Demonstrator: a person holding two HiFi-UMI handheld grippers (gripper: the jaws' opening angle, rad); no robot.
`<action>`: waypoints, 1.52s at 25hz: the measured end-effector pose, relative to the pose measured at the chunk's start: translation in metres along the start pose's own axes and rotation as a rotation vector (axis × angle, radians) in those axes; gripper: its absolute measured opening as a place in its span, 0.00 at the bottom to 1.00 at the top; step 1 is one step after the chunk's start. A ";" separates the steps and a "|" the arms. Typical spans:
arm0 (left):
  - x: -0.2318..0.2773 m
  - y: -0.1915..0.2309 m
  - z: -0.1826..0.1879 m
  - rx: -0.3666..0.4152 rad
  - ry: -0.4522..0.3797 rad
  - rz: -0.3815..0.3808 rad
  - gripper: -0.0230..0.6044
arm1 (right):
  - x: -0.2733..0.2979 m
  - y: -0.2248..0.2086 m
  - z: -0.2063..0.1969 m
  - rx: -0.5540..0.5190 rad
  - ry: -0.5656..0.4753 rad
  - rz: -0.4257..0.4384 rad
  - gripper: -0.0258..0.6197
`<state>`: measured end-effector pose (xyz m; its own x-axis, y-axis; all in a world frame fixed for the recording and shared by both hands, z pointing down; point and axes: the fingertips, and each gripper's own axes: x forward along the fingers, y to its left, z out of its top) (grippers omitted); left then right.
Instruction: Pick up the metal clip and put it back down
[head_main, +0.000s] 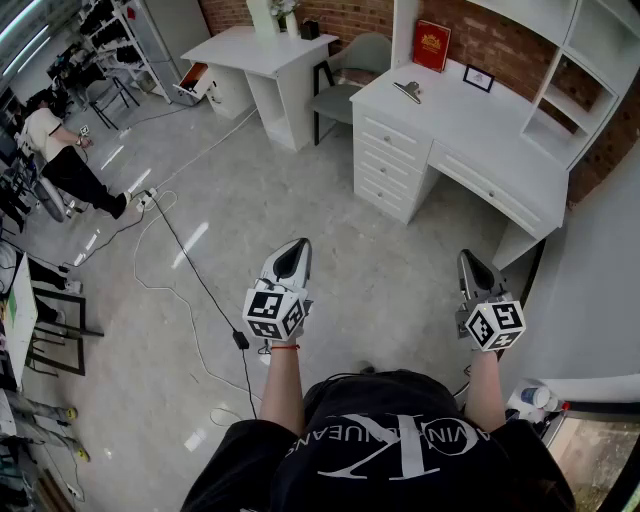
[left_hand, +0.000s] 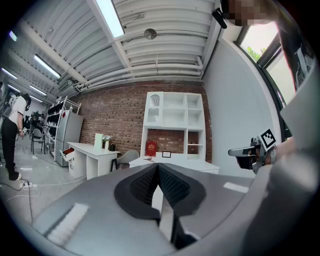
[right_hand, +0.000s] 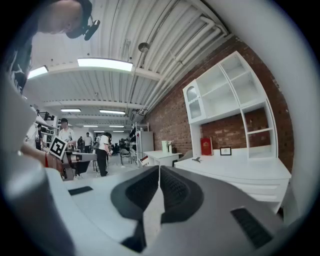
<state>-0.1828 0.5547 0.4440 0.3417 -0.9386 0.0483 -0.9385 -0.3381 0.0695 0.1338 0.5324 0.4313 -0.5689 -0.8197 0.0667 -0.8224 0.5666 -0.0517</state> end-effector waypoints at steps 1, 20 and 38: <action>0.001 0.000 0.000 -0.002 -0.003 0.001 0.05 | 0.000 0.000 -0.001 -0.001 0.003 0.003 0.07; 0.011 -0.012 -0.008 -0.031 0.007 -0.018 0.05 | -0.011 -0.010 -0.009 0.026 0.018 -0.027 0.07; 0.101 0.031 -0.015 -0.058 0.052 0.017 0.05 | 0.079 -0.076 -0.011 0.075 -0.003 -0.022 0.22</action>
<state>-0.1762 0.4502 0.4661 0.3289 -0.9389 0.1015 -0.9404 -0.3158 0.1257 0.1511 0.4255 0.4512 -0.5506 -0.8322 0.0659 -0.8320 0.5405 -0.1252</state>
